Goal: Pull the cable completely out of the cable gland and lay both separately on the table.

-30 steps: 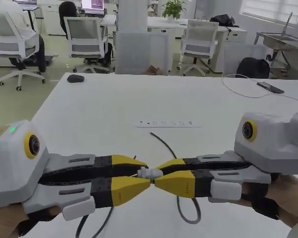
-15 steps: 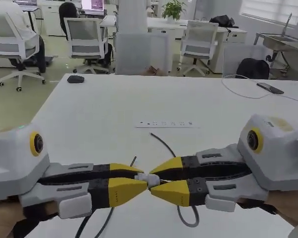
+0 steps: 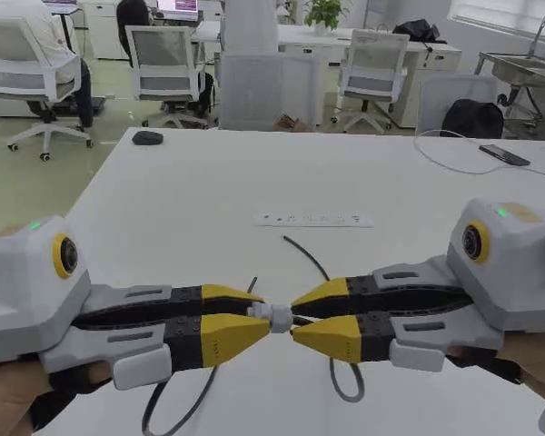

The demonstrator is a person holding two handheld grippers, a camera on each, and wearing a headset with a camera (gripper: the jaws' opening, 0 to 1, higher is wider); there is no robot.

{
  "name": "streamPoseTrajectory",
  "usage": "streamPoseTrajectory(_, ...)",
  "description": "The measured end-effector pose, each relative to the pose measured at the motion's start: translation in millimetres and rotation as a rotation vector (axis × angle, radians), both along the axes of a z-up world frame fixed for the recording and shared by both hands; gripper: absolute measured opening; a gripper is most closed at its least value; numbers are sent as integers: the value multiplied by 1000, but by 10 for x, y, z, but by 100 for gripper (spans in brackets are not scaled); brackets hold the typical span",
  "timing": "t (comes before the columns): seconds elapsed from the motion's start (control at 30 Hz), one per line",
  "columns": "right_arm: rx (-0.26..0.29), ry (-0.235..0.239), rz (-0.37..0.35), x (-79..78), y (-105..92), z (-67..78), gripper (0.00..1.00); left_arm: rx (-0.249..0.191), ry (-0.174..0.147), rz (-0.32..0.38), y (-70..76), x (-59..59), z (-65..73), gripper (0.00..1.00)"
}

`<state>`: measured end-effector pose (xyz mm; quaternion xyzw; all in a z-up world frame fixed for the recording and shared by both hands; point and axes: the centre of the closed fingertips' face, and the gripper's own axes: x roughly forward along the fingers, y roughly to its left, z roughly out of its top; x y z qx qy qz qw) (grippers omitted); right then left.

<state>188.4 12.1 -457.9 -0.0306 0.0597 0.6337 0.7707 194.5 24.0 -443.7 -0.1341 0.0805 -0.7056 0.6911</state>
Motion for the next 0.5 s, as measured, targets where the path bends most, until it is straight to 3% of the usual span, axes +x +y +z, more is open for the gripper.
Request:
streamPoseTrajectory(0.1, 1, -5, 23, -49, 35, 6, 3, 2, -22, 8, 1, 0, 2, 16)
streamPoseTrajectory(0.2, -3, -11, 20, -43, 32, 3, 3, 10, -86, 24, 1, 3, -2, 16)
streamPoseTrajectory(0.3, 8, -31, 18, -45, 31, 24, 3, 12, -104, 34, -9, -3, 11, 17)
streamPoseTrajectory(0.37, 3, -37, 20, -52, 42, 26, 3, 25, -124, 40, -32, 2, 1, 26)
streamPoseTrajectory(0.43, 6, -41, 26, -67, 60, 39, 2, 34, -174, 54, -64, 20, -7, 38)
streamPoseTrajectory(0.5, 12, -42, 28, -70, 74, 51, 2, 45, -179, 37, -94, -3, -31, 38)
